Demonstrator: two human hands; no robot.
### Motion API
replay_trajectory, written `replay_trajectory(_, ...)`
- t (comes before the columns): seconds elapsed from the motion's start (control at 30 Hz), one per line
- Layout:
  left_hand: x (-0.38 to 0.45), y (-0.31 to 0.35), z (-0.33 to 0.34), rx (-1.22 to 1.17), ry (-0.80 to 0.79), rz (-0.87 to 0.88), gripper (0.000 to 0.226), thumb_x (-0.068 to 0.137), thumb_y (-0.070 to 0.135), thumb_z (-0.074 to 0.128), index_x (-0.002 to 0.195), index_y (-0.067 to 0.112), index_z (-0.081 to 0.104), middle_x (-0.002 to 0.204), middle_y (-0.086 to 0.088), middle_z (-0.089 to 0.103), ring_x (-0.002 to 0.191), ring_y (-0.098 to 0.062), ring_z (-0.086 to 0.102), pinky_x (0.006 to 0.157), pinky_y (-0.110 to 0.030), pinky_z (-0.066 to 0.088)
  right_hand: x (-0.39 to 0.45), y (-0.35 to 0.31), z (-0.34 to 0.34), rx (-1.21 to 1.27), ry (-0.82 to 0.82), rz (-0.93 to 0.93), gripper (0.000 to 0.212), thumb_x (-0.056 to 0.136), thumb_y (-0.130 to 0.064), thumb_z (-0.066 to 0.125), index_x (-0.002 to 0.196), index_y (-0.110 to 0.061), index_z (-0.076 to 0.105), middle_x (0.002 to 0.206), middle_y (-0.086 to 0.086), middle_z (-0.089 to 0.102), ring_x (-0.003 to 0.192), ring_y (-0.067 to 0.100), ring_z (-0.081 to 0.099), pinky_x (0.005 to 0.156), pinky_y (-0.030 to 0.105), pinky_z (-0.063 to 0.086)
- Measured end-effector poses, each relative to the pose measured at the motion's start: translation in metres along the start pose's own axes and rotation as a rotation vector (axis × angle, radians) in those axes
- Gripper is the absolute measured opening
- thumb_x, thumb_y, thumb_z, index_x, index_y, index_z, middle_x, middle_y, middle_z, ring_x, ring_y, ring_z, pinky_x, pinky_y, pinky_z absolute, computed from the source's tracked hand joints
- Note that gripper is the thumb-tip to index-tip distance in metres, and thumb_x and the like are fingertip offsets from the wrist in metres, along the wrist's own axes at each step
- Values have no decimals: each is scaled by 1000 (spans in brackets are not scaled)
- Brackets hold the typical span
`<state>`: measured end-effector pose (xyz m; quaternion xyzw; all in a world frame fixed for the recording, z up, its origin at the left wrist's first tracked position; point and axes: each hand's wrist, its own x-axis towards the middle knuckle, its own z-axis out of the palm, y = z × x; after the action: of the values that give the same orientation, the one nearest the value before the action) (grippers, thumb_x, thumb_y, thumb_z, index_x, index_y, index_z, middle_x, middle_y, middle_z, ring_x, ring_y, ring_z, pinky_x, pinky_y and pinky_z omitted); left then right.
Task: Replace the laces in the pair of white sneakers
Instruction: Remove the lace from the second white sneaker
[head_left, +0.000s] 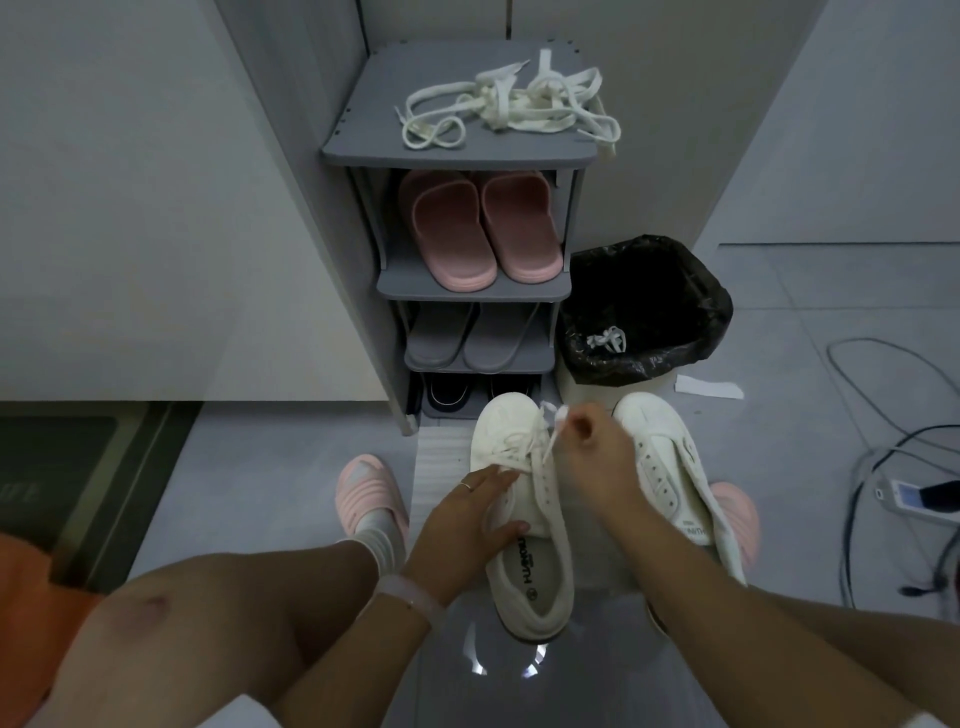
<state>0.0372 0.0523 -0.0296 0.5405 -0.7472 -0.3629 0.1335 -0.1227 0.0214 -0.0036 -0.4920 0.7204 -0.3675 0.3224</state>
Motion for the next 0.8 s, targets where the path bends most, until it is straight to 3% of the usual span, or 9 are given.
replay_trajectory(0.07,0,-1,0,-11,-10,-20,61,83,36,65,138,26,40,148,4,33,136,-9,29,101,-7,16,14,-11,-15,163,95,-20,10,93,-10,52,84,-14,51,75,-4,56,73,14,53,61,20,41)
replay_trajectory(0.17,1,-2,2,8,-15,-38,62,83,40,63,139,30,37,150,6,29,137,-8,27,99,-7,16,24,-21,-28,348,116,-67,19,97,-9,44,83,-22,47,81,0,66,83,18,64,78,30,51)
replay_trajectory(0.23,0,-1,2,21,-10,-38,61,84,42,62,139,31,37,149,7,30,136,-8,27,97,-6,15,25,-26,-33,438,141,-98,22,98,-11,40,85,-26,46,76,-3,68,82,17,67,80,31,52)
replay_trajectory(0.33,3,4,-2,-7,31,-46,47,90,40,55,134,26,46,141,5,42,129,-9,37,94,-7,21,24,-31,-41,488,264,-134,21,99,-17,39,86,-33,45,67,-7,65,71,5,65,70,17,52)
replay_trajectory(0.4,9,9,-6,-21,83,-56,37,94,34,49,127,19,53,127,-2,53,116,-14,49,86,-9,28,22,-29,-43,394,266,-158,21,97,-16,43,84,-33,45,67,-7,63,66,1,62,60,6,46)
replay_trajectory(0.53,28,19,-11,59,108,-111,28,95,24,46,115,10,58,111,-10,54,101,-22,53,85,-25,40,3,-3,-30,-126,-74,-67,9,95,-14,47,87,-18,52,73,-2,58,70,19,58,52,11,37)
replay_trajectory(0.63,41,25,-13,165,31,-121,28,93,23,46,114,9,58,111,-13,50,99,-27,53,83,-28,41,-15,15,-26,-389,-274,-21,23,94,-22,49,115,-12,54,102,6,63,94,22,59,76,27,45)
replay_trajectory(0.8,52,32,-17,306,-103,-152,24,86,15,46,105,3,53,110,-17,50,97,-33,53,76,-32,40,-29,11,-17,-465,-528,-2,41,88,-42,55,119,-17,44,97,5,61,85,19,58,69,26,40)
